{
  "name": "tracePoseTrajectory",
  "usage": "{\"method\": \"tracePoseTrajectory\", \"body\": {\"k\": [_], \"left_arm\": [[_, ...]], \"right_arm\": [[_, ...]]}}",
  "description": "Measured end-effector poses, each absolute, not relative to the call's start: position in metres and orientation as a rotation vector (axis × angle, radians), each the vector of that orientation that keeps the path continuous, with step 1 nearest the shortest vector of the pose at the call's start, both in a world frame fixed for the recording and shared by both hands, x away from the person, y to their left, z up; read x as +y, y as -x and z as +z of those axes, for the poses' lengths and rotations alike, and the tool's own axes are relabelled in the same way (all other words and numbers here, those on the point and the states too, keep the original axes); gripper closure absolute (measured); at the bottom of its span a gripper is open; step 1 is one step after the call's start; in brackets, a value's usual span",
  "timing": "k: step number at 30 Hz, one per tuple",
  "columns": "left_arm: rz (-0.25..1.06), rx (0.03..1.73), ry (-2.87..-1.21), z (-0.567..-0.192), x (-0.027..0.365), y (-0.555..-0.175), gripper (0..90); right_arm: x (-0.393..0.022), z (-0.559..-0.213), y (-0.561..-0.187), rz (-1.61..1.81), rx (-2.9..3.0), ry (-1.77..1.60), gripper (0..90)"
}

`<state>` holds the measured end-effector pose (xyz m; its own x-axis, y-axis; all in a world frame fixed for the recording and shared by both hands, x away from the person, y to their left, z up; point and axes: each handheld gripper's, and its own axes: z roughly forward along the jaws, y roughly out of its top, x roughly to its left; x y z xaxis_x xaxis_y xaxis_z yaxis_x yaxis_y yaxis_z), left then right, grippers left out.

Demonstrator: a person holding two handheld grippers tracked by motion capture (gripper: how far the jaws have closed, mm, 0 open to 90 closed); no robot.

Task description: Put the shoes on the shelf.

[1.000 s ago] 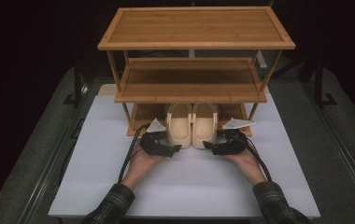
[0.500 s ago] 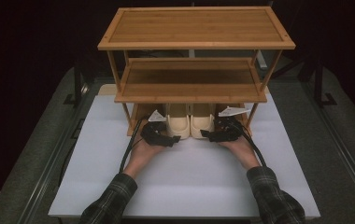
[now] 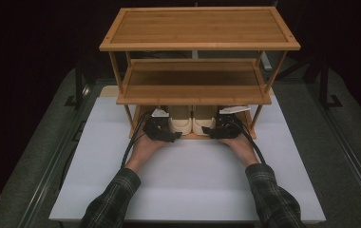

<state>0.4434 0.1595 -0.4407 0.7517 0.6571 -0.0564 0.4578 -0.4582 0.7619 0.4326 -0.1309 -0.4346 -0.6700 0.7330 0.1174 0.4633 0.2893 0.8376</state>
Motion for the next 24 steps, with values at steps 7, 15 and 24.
{"method": "tracePoseTrajectory", "body": {"k": [7, 15, 24], "left_arm": [[0.3, 0.835, -2.13, -0.439, 0.167, -0.44, 14.9], [0.296, 0.825, -2.123, -0.432, 0.179, -0.424, 10.7], [0.329, 0.791, -2.095, -0.422, 0.197, -0.4, 8.6]], "right_arm": [[-0.133, -0.432, -0.427, 1.3, 2.269, -1.113, 15.1], [-0.143, -0.418, -0.411, 1.28, 2.265, -1.165, 7.0], [-0.156, -0.418, -0.392, 1.25, 2.283, -1.151, 2.3]]}}
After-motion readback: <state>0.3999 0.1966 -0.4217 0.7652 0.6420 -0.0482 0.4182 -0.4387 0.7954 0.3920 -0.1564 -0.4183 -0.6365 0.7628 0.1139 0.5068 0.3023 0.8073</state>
